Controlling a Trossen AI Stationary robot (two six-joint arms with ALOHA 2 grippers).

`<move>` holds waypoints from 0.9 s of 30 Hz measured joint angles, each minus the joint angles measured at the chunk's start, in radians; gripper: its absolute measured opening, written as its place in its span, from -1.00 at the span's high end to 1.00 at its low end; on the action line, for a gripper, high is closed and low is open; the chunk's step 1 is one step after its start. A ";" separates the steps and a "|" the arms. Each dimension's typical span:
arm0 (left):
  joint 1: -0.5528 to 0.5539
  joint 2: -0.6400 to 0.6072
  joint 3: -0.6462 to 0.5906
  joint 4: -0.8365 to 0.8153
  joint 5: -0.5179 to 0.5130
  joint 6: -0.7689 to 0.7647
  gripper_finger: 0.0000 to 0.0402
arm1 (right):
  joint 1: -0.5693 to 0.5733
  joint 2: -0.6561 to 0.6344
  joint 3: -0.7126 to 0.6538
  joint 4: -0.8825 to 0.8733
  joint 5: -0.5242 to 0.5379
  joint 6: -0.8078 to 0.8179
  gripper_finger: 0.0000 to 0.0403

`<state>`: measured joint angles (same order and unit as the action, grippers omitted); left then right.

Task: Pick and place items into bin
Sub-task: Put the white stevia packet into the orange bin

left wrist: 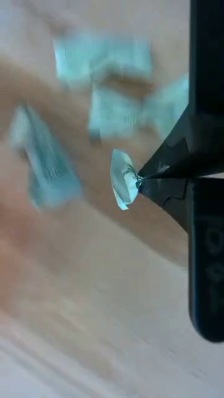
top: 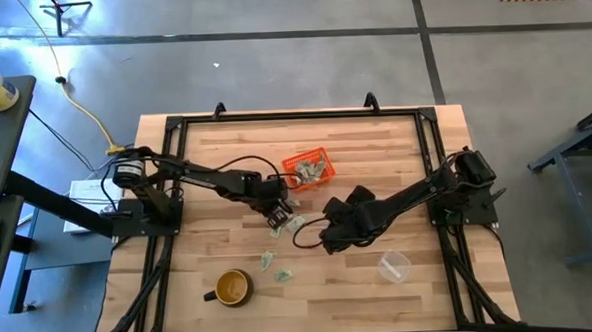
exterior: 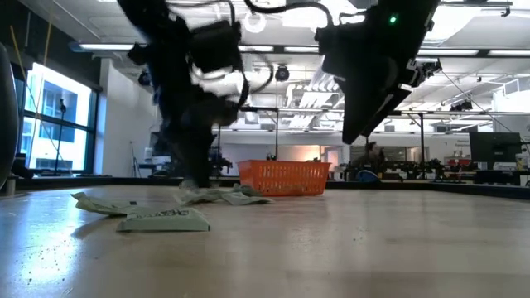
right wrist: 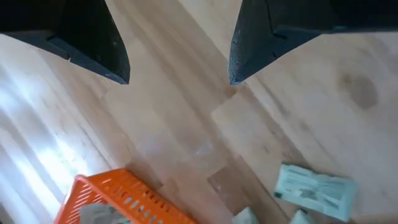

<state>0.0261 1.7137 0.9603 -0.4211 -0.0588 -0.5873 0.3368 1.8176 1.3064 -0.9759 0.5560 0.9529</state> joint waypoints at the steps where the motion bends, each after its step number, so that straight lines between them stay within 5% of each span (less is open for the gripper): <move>1: 0.000 -0.010 0.023 -0.013 0.012 0.013 0.81 | 0.006 -0.003 0.000 0.000 0.004 0.013 -0.31; 9: 0.019 -0.041 0.286 -0.138 -0.011 0.269 0.89 | 0.071 -0.122 0.002 -0.165 0.194 0.231 -0.31; 14: 0.110 -0.007 0.409 -0.078 -0.011 0.400 0.83 | 0.070 -0.219 0.002 -0.280 0.211 0.261 -0.31; 21: 0.270 0.124 0.447 0.042 0.196 0.554 0.88 | 0.041 -0.346 0.002 -0.416 0.214 0.238 -0.31; 24: 0.283 0.176 0.446 0.082 0.201 0.564 0.73 | 0.022 -0.386 -0.006 -0.445 0.179 0.259 -0.31; 27: 0.281 0.189 0.446 0.057 0.180 0.564 0.36 | -0.001 -0.418 -0.036 -0.441 0.182 0.258 -0.31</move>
<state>0.3068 1.9026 1.4063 -0.3645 0.1212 -0.0234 0.3356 1.4000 1.2707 -1.4171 0.7378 1.2107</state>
